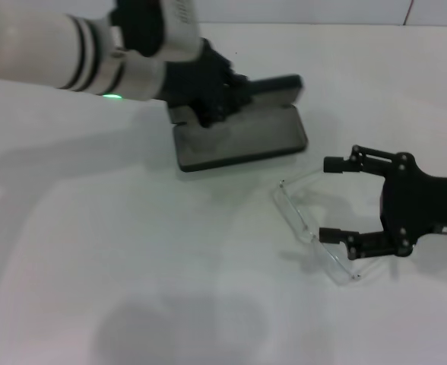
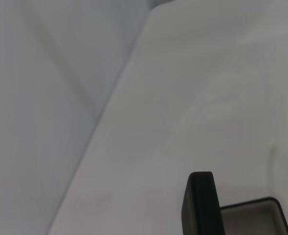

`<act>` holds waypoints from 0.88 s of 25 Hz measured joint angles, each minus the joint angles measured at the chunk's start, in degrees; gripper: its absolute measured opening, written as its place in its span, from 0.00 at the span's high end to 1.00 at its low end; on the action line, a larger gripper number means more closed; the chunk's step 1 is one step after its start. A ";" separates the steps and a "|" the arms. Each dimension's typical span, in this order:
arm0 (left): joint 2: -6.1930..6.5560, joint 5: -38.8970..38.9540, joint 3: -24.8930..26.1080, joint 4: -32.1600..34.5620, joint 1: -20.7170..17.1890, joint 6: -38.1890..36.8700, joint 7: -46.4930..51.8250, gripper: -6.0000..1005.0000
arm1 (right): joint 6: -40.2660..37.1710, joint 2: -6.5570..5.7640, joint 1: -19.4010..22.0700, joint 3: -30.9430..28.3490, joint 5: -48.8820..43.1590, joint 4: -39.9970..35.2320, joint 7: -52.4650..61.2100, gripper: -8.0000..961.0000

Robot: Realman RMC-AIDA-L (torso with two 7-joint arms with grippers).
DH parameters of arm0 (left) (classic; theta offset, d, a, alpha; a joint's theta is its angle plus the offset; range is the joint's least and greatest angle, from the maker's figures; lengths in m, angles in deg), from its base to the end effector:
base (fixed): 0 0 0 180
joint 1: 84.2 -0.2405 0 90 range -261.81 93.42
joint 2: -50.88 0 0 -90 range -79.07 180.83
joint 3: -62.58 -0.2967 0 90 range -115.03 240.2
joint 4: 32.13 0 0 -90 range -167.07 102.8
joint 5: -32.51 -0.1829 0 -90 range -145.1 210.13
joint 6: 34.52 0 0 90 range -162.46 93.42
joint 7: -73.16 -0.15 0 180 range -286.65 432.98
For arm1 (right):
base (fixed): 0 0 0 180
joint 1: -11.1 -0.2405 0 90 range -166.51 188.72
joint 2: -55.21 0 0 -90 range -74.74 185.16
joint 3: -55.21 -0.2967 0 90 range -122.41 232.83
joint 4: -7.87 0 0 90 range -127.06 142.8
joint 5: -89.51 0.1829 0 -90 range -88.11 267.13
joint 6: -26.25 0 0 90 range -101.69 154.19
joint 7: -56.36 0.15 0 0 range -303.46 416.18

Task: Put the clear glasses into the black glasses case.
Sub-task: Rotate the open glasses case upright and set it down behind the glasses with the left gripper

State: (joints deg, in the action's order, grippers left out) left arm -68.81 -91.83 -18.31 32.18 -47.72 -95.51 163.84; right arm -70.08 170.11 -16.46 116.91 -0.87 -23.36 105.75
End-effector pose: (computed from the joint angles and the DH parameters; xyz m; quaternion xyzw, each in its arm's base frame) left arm -0.1745 0.3939 -0.0600 -0.9741 0.0874 0.0128 0.2081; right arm 0.2520 0.2961 -0.0269 -0.9431 -0.0421 0.3155 0.0959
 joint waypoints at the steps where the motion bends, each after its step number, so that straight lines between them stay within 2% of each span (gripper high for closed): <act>1: 0.00 0.19 -1.36 -0.13 0.61 -0.11 -0.03 0.73 | 0.00 0.06 0.37 0.00 0.00 0.01 -0.40 0.09; 6: -0.06 0.03 -6.16 -0.54 2.08 0.06 0.03 0.71 | 0.00 0.14 1.49 0.00 -0.04 0.03 -1.00 0.09; 15: -0.10 1.67 -6.22 -0.25 1.17 1.78 0.20 0.66 | 0.00 0.08 2.75 0.00 -0.06 -0.32 -1.03 0.09; 19: -0.10 6.52 -5.36 0.01 0.04 1.91 -0.64 0.64 | 0.02 0.06 2.53 -0.01 -0.06 -0.43 -0.77 0.09; 22: -0.11 15.61 -2.52 -0.77 -1.83 1.74 -3.29 0.57 | 0.06 0.07 1.73 -0.12 -0.06 -0.82 0.48 0.09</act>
State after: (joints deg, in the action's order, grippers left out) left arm -68.93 -76.22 -20.83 31.41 -49.55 -93.77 160.55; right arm -70.03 170.19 -14.73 116.79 -0.94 -24.17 106.24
